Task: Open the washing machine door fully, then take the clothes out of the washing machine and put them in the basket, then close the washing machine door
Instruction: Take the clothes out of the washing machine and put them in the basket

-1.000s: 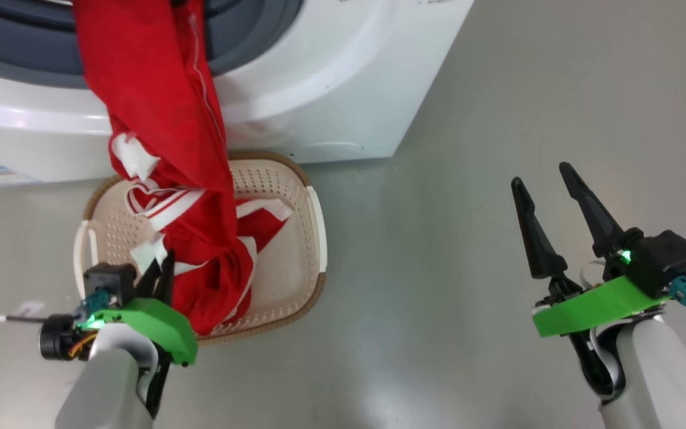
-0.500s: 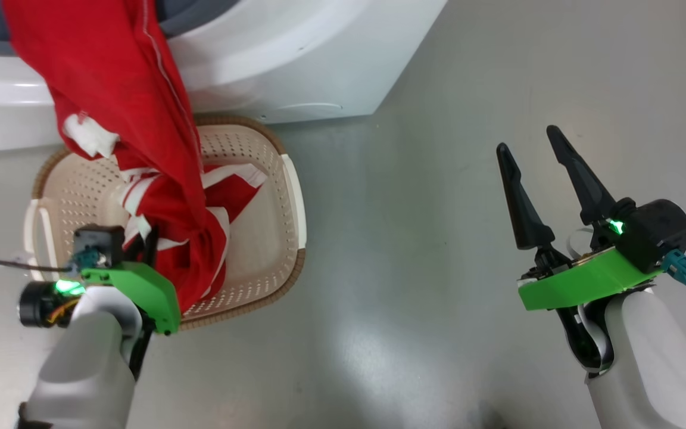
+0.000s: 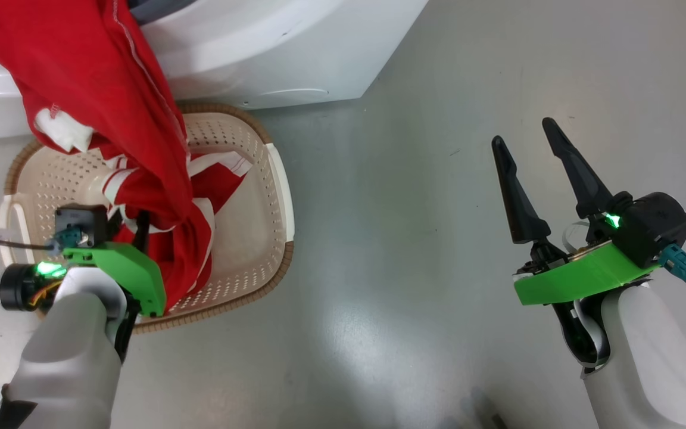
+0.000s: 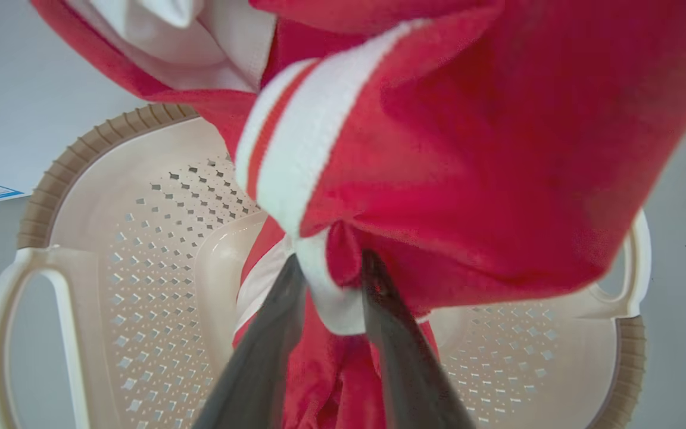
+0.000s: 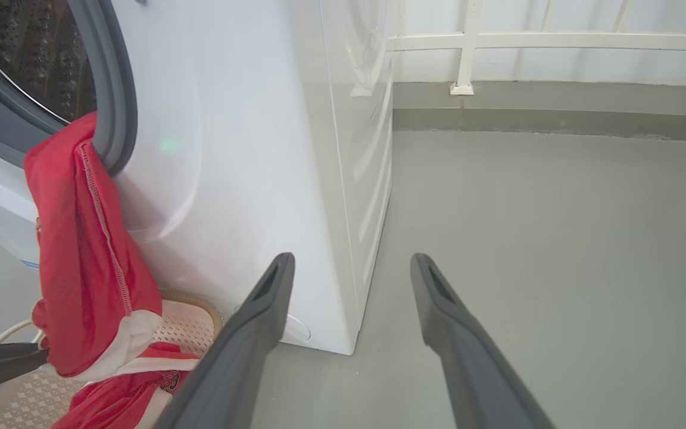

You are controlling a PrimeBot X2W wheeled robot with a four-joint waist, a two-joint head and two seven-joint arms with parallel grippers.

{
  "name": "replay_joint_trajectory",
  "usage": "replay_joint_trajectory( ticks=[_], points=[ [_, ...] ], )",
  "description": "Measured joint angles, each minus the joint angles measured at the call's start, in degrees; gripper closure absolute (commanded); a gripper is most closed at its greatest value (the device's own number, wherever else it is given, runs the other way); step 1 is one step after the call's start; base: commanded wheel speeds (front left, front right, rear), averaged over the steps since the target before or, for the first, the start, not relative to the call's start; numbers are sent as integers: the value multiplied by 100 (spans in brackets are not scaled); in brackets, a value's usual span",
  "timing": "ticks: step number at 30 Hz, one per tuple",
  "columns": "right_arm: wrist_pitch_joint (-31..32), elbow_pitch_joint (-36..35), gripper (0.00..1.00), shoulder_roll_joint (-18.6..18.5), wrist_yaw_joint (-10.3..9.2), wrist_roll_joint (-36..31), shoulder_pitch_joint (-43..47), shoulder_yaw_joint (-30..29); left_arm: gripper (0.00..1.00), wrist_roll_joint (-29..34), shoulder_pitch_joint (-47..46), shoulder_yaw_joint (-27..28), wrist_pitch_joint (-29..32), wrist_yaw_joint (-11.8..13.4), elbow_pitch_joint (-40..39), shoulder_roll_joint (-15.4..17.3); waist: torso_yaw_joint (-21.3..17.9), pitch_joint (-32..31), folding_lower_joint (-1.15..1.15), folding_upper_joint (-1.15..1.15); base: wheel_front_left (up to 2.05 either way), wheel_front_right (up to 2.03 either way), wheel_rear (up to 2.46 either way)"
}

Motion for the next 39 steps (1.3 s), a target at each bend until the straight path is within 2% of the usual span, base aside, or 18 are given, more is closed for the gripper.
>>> replay_joint_trajectory(
  ticks=[3,22,32,39],
  points=[
    [0,3,0,1,0,0,-1,0,0,-55,-35,-49,0,0,-3,1,7,-16,0,0,0,0,0],
    [0,74,0,-44,0,-1,4,-1,0,-505,127,-188,0,0,-570,5,156,-316,0,0,0,0,0],
    [0,75,0,-112,0,-1,36,-41,0,-495,363,350,0,0,-1515,119,286,-461,0,0,0,0,0],
    [0,66,0,-176,0,-1,68,-98,0,-181,813,894,-1,0,-2540,123,378,-547,0,0,0,0,0]
  ],
)
